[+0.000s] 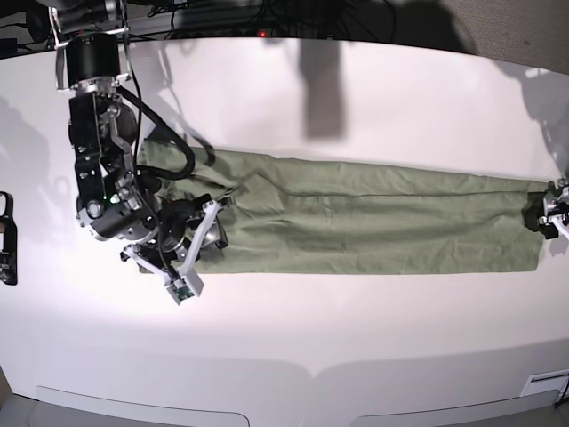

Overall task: Fold the T-shirt properly
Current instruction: 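Lower the left gripper onto the strip end and grasp it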

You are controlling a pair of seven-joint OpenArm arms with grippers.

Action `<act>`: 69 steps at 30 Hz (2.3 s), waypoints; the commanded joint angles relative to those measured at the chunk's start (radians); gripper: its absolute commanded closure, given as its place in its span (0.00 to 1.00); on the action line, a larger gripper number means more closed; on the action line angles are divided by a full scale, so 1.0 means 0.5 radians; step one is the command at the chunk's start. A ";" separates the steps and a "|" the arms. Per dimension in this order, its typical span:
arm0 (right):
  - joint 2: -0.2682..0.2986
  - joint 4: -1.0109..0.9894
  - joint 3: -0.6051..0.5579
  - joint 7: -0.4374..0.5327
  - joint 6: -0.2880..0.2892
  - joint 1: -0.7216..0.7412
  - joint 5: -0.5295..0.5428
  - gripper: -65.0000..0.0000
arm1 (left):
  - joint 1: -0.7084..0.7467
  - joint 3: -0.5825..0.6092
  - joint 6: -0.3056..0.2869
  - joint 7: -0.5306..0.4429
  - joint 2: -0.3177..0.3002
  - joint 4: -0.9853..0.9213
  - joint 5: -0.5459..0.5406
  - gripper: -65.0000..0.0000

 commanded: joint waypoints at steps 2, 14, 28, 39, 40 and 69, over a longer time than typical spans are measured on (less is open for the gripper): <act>0.014 0.039 0.013 0.027 0.006 0.045 0.016 0.55 | -0.032 -0.011 -0.013 -0.003 -0.051 0.022 0.017 0.31; 0.014 0.039 0.013 0.043 0.007 0.046 0.017 0.55 | 0.079 -0.011 -0.013 0.481 -0.027 0.026 -0.637 0.31; 0.013 0.039 0.013 0.037 0.008 0.045 0.017 0.55 | -0.014 -0.011 -0.013 0.334 -0.176 0.025 -0.654 0.31; 0.014 0.039 0.013 0.021 0.009 0.045 0.017 0.55 | 0.107 -0.011 0.021 0.098 -0.043 0.025 -0.041 0.31; 0.014 0.039 0.013 0.021 0.010 0.045 0.017 0.55 | 0.107 -0.011 0.020 0.127 -0.034 0.025 -0.123 0.31; 0.013 0.038 0.013 0.034 0.008 0.056 0.001 0.55 | 0.106 -0.011 0.014 0.523 -0.011 0.586 -0.764 1.00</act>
